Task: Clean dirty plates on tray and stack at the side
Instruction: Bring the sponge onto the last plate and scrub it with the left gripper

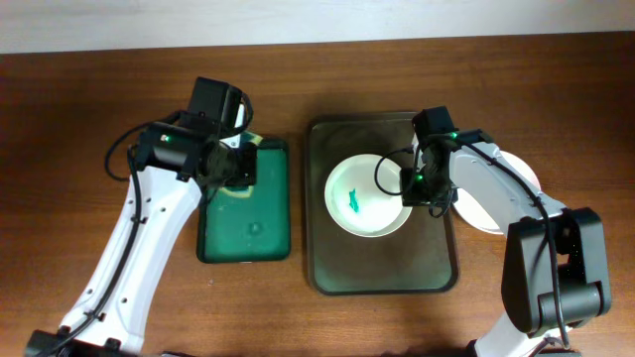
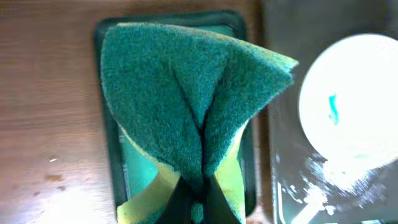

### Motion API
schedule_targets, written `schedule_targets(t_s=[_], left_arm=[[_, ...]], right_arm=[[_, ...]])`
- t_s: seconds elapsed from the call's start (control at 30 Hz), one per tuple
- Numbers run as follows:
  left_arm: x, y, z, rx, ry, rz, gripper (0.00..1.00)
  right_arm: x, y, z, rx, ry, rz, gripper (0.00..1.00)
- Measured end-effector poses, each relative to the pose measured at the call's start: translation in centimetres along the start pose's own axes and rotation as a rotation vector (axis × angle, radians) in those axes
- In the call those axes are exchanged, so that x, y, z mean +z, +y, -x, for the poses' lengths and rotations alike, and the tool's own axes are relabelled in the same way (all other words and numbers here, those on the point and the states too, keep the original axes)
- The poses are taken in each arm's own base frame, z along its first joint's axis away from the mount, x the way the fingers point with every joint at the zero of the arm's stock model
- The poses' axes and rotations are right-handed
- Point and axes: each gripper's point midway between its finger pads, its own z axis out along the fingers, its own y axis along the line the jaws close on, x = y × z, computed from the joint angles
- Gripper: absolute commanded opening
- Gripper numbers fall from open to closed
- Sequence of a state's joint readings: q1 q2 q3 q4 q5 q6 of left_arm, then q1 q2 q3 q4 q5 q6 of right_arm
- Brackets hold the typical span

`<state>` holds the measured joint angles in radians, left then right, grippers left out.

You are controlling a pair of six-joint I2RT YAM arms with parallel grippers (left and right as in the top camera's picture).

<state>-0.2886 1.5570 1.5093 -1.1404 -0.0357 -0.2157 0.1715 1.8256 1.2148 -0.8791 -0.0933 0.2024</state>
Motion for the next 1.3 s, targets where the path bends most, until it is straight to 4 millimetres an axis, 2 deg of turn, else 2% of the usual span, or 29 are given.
schedule_targets(t_s=[0.07,0.1,0.17,0.2,0.3,0.33,0.37,0.4,0.5,0.57,0.6,0.67,0.7,0.8,0.97,1.1,1.13,1.17,1.27,1.3], left_arm=[[1.5,-0.7,-0.3,0.022,0.046,-0.032,0.00],[2.9,-1.0,-0.2,0.034,0.072,-0.038,0.00],[3.7,-1.3,-0.2,0.043,0.085,-0.042,0.00],[4.8,-2.1,0.1,0.058,0.086,-0.051,0.00],[4.9,-4.0,0.4,0.102,0.060,-0.076,0.00],[4.9,-5.0,0.4,0.125,0.053,-0.087,0.00],[4.8,-5.6,0.2,0.139,0.051,-0.093,0.00],[4.8,-6.2,0.2,0.154,0.046,-0.101,0.00],[4.5,-8.7,0.4,0.196,0.012,-0.155,0.00],[4.3,-10.4,0.7,0.216,-0.015,-0.201,0.00],[4.2,-11.1,0.8,0.217,-0.023,-0.220,0.00],[3.9,-12.6,0.9,0.201,-0.038,-0.256,0.00],[4.0,-13.1,0.9,0.195,-0.041,-0.267,0.00],[5.7,-14.9,-0.1,0.192,0.002,-0.280,0.00],[8.6,-16.5,-1.6,0.179,0.084,-0.305,0.00],[9.1,-17.0,-1.9,0.169,0.109,-0.328,0.00],[9.1,-17.1,-1.9,0.159,0.110,-0.331,0.00],[9.0,-17.1,-1.9,0.153,0.110,-0.333,0.00],[9.0,-17.2,-1.9,0.131,0.112,-0.335,0.00],[9.0,-17.2,-1.9,0.130,0.112,-0.335,0.00]], right_arm=[[0.0,0.1,0.0,0.000,0.001,0.006,0.36],[0.0,0.2,0.3,-0.002,-0.011,0.009,0.33],[0.2,0.3,0.9,-0.004,-0.043,0.016,0.30],[0.6,0.3,0.9,-0.005,-0.045,0.020,0.29],[0.9,0.2,0.7,-0.005,-0.044,0.019,0.26],[1.0,0.2,0.7,-0.005,-0.046,0.020,0.11],[1.3,0.2,0.6,-0.006,-0.050,0.021,0.04],[1.5,0.1,0.5,-0.005,-0.050,0.021,0.04],[1.8,0.2,0.3,0.010,-0.046,0.028,0.13],[1.9,0.2,0.0,0.014,-0.038,0.030,0.14],[2.0,0.2,-0.1,0.021,-0.034,0.032,0.13],[2.2,0.2,-0.3,0.027,-0.030,0.033,0.04],[2.3,0.2,-0.4,0.030,-0.029,0.035,0.04],[2.3,0.3,-0.3,0.057,-0.031,0.044,0.04],[2.3,0.4,-0.6,0.117,-0.019,0.048,0.04],[2.3,0.6,-1.3,0.174,0.017,0.063,0.04],[2.2,0.8,-1.4,0.197,0.023,0.071,0.08],[2.2,0.9,-1.5,0.213,0.027,0.077,0.19],[2.3,1.0,-1.3,0.211,0.017,0.085,0.37],[2.3,1.2,-0.6,0.185,-0.012,0.094,0.36]])
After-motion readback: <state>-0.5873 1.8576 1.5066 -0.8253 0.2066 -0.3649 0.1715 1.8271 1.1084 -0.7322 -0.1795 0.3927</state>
